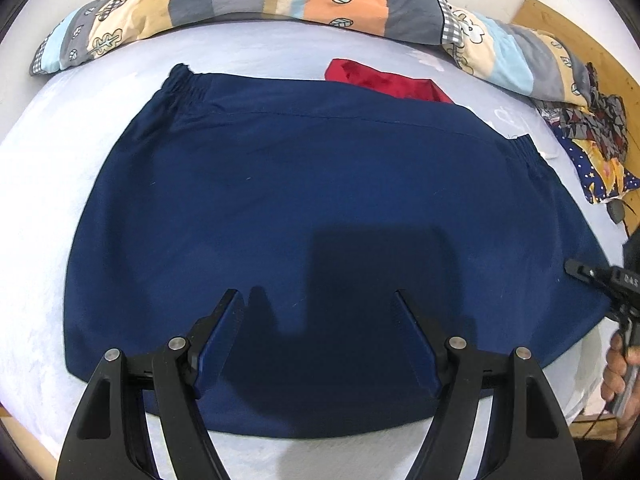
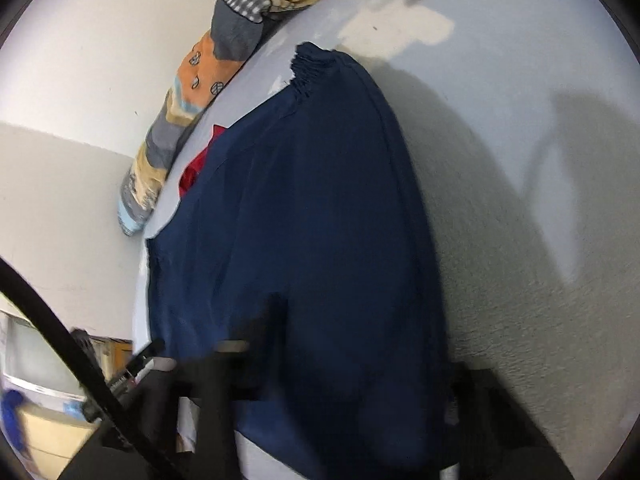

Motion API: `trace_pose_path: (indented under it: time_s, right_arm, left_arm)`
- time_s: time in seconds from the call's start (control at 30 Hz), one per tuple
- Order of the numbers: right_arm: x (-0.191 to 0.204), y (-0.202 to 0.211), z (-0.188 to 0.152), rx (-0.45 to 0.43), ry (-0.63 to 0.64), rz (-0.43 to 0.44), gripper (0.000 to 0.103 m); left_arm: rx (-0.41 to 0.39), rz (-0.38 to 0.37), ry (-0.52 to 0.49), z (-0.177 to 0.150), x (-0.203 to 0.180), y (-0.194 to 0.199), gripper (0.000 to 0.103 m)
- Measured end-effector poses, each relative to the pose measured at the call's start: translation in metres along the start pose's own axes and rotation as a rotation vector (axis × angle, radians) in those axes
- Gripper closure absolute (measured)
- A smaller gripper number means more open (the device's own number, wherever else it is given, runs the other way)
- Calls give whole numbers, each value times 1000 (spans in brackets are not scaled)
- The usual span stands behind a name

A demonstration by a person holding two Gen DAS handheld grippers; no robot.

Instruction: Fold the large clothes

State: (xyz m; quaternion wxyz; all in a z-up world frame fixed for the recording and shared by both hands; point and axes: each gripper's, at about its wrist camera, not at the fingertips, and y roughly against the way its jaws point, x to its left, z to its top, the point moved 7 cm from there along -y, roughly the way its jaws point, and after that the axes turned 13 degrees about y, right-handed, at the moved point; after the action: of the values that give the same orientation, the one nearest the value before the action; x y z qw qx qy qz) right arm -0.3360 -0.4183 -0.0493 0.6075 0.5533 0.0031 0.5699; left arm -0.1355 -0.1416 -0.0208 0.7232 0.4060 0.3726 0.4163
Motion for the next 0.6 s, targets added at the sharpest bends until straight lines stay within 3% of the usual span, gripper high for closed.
trace_pose_path:
  time_s: [0.1, 0.17, 0.2, 0.3, 0.47, 0.6]
  right_arm:
    - [17, 12, 3, -27, 55, -33, 82]
    - [33, 19, 8, -61, 72, -26, 83]
    - [41, 22, 9, -76, 85, -27, 83]
    - [63, 28, 13, -107, 109, 5, 83]
    - [90, 39, 16, -157, 119, 77, 83]
    - [122, 43, 20, -177, 127, 131, 83]
  left_arm:
    - [-38, 29, -8, 10, -11, -5, 29]
    - [-81, 104, -21, 19, -13, -11, 46]
    - [-82, 125, -28, 21, -14, -16, 49]
    - [-38, 136, -39, 20, -20, -37, 50]
    - [-80, 242, -139, 13, -28, -54, 48]
    - [-71, 225, -118, 15, -24, -49, 48]
